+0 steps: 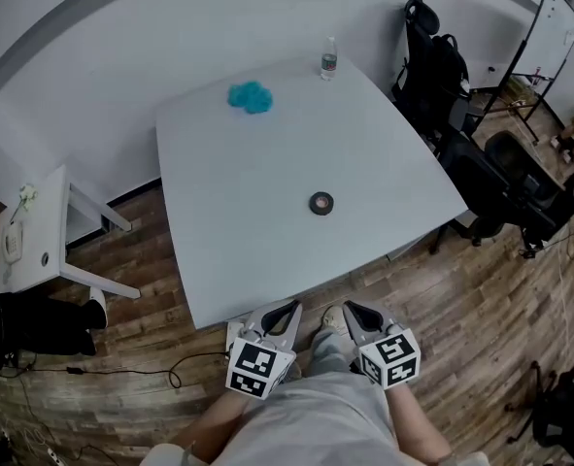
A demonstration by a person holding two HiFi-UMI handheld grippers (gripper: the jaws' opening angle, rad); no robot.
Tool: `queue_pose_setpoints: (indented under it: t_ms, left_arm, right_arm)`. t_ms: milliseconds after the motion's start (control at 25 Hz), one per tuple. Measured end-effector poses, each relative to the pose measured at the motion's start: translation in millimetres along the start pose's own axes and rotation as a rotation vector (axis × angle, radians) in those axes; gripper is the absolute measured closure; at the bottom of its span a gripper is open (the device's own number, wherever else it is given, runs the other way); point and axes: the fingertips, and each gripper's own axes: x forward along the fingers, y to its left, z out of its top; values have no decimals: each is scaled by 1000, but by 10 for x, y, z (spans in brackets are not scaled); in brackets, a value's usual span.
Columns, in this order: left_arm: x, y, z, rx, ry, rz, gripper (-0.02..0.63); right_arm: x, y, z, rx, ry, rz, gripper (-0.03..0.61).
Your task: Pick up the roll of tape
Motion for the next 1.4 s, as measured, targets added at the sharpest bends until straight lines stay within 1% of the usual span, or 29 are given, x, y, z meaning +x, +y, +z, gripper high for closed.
queue_pose_setpoints:
  t_ms: [200,400,760,1040,1400]
  left_arm:
    - [282,133,165,-12,-1,1,595]
    - [571,283,325,-17,-5,9,595]
    - [1031,570,616,-34,-5,45,595]
    - [1336,646,760,-40,0,65,595]
    - [1632,674,828,-51,15,105,595]
  right_arm:
    - [139,-284,184,-3,4,-4,572]
    - [309,-574,414,-14,-13,-6,572]
    - [664,-946,802,10,-35,72,572]
    - [834,-1188,827,-39,21,123,572]
    - [926,-1439,906,-61,38,190,572]
